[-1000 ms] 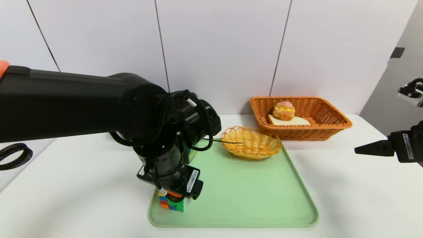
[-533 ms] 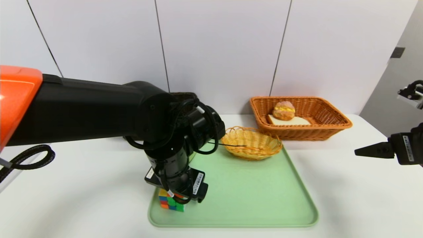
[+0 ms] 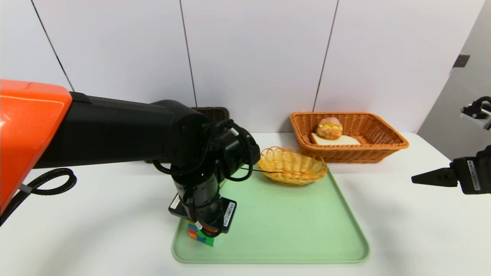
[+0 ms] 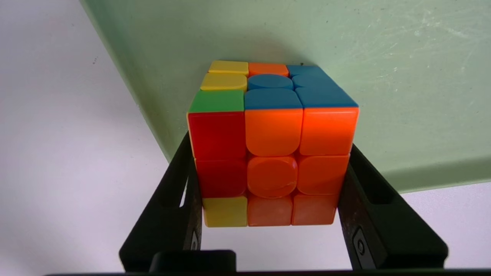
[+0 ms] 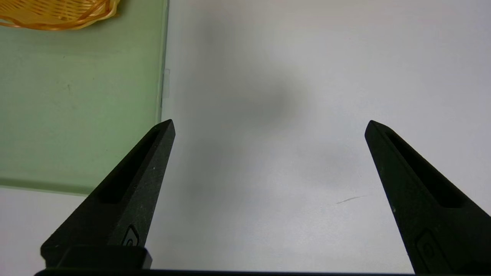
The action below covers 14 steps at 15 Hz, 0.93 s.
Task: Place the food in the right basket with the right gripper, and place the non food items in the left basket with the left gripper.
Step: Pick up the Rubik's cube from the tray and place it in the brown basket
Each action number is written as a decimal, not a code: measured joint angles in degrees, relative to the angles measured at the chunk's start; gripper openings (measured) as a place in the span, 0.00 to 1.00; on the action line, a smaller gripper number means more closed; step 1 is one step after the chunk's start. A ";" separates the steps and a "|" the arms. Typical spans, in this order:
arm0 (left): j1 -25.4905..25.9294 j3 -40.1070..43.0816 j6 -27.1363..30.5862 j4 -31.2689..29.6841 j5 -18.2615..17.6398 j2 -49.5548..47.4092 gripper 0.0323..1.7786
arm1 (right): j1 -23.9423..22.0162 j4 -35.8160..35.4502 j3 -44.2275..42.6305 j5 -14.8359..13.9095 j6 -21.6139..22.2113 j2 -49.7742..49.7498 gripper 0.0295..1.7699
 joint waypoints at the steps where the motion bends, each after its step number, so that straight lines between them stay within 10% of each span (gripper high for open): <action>1: 0.04 -0.02 0.02 0.05 -0.07 -0.04 0.53 | -0.02 0.00 0.02 0.00 0.00 -0.16 0.97; 9: 0.37 -15.99 2.06 5.99 -0.05 -11.39 0.53 | -0.67 -3.63 2.86 0.06 -0.09 -1.10 0.97; 14: 10.59 -20.89 8.35 0.79 -0.02 -15.99 0.53 | -0.46 -4.38 4.13 -0.05 0.02 -1.38 0.97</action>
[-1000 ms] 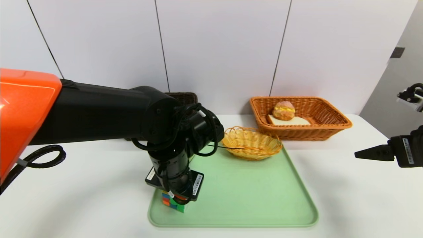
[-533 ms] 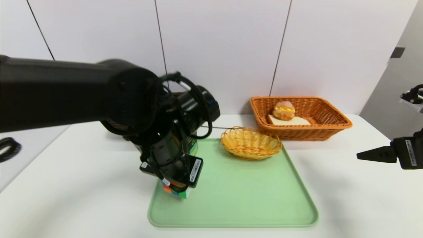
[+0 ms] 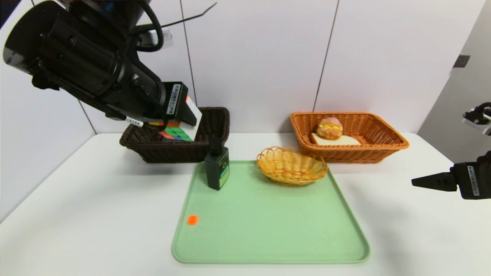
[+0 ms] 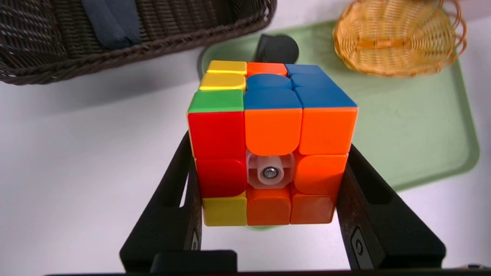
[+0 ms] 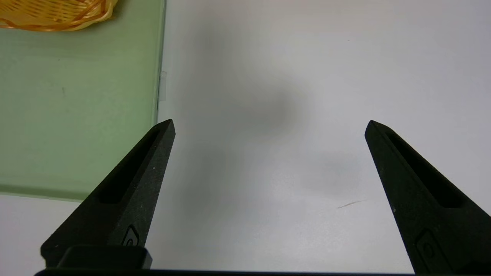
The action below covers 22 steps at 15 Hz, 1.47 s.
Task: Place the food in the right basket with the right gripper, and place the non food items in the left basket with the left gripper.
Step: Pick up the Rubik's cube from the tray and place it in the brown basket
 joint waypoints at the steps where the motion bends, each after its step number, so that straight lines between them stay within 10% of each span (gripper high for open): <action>1: 1.87 0.11 -0.02 -1.93 -0.09 0.11 0.53 | 0.00 -0.02 0.06 -0.02 0.07 -0.06 0.97; 15: 5.75 0.57 -0.06 -4.57 -0.02 2.86 0.53 | -0.15 -0.06 0.50 -0.06 -0.11 -0.52 0.97; 22: 8.98 0.57 0.41 -18.71 -3.58 11.28 0.53 | -0.23 -0.09 1.29 -0.15 0.00 -0.57 0.97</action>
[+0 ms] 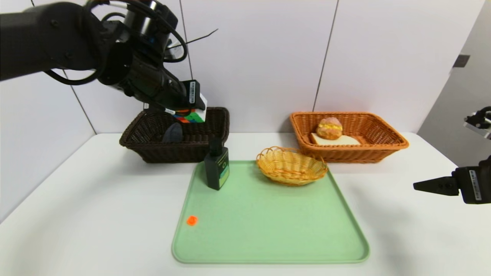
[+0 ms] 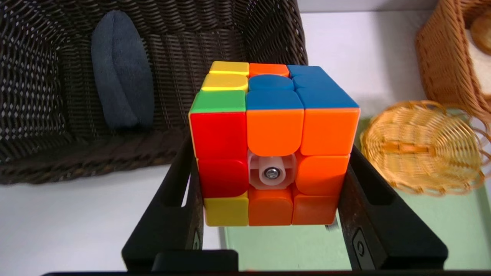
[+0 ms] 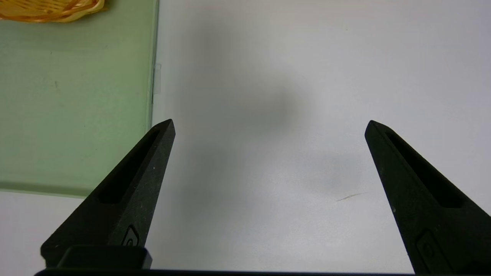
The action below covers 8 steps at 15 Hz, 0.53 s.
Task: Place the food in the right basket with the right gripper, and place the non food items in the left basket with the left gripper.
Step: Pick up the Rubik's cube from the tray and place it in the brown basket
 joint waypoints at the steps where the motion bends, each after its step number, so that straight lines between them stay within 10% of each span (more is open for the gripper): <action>1: 0.66 0.00 0.05 -1.88 -0.16 1.83 0.53 | 0.00 0.00 0.00 0.06 0.00 0.00 0.97; 8: 5.79 -0.02 2.21 -10.50 -0.09 13.35 0.53 | -0.02 0.02 0.26 0.34 -0.02 -0.01 0.97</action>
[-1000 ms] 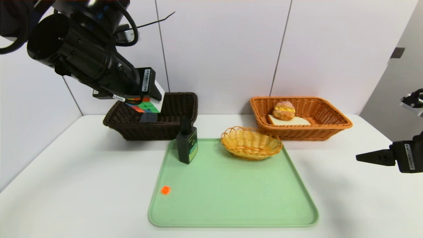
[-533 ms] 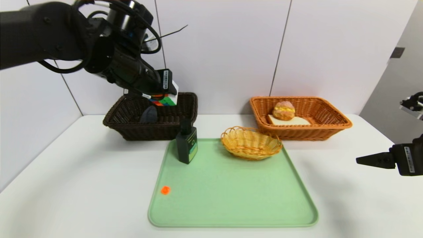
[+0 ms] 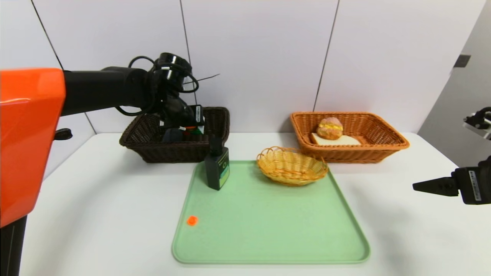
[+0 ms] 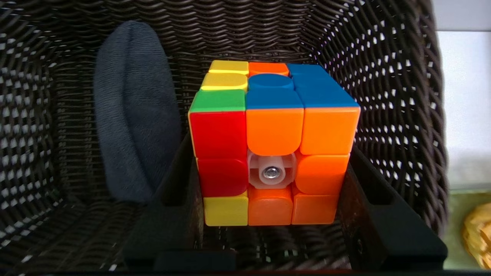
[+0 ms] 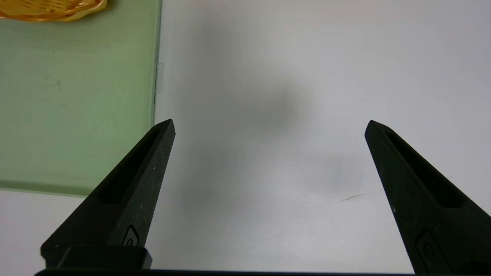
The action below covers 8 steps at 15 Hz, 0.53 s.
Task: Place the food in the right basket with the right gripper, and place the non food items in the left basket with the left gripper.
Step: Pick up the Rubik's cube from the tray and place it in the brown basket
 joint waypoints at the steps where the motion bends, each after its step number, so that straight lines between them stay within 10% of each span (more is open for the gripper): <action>1: 0.38 0.00 0.46 -0.44 -0.02 1.12 0.53 | 0.00 0.00 0.18 0.00 -0.04 -0.05 0.97; 8: 0.93 -0.02 0.52 -3.28 0.09 3.69 0.71 | 0.00 -2.50 2.17 0.11 -0.15 -0.71 0.97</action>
